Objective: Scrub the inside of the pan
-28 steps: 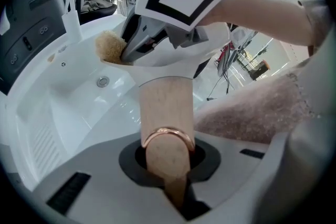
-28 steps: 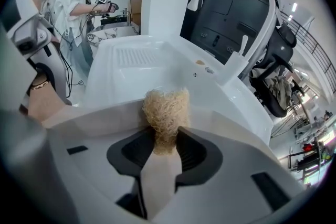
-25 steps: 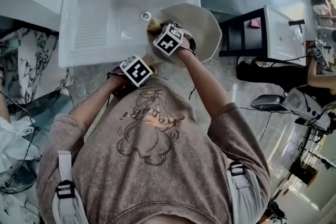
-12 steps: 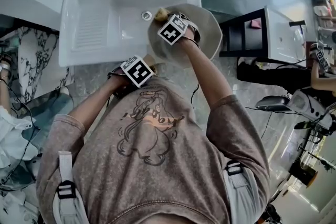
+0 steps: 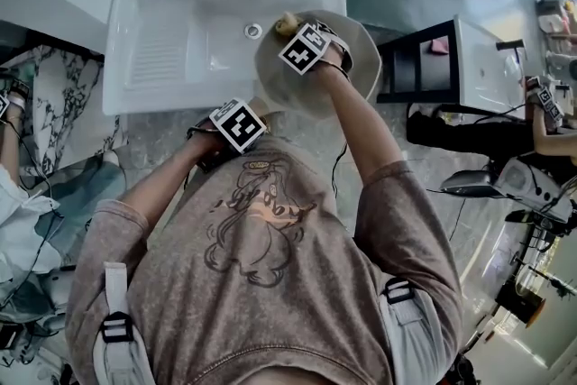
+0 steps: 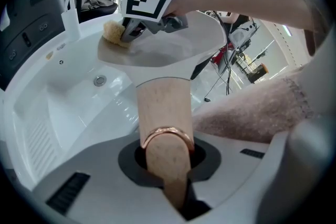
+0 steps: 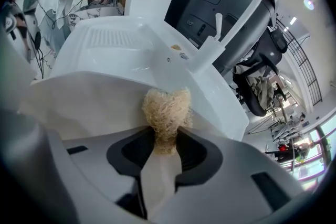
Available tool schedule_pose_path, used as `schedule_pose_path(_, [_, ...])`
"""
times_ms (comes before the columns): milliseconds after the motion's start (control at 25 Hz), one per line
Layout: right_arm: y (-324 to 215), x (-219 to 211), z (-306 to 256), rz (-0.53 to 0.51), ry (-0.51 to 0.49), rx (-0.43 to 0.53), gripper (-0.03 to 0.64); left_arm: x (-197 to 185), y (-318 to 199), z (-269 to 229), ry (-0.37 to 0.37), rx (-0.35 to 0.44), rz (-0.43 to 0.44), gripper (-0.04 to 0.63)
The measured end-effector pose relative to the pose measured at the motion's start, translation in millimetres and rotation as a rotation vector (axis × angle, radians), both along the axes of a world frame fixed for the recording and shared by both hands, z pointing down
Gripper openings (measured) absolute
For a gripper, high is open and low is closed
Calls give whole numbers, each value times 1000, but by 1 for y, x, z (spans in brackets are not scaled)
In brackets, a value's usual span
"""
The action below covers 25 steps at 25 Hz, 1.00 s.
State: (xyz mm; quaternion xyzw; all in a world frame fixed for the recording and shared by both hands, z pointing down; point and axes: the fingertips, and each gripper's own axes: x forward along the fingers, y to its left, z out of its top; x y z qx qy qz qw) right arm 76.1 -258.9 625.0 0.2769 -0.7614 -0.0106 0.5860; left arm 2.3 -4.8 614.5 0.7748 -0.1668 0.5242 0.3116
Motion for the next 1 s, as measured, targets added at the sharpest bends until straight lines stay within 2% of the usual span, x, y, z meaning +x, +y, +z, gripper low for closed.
schedule_pose_path(400, [-19, 46, -12, 49, 90, 30, 144, -1, 0, 2, 1, -5, 8, 54])
schedule_pose_path(1000, [-10, 85, -30, 4, 232, 3, 144, -2, 3, 2, 2, -19, 28, 54])
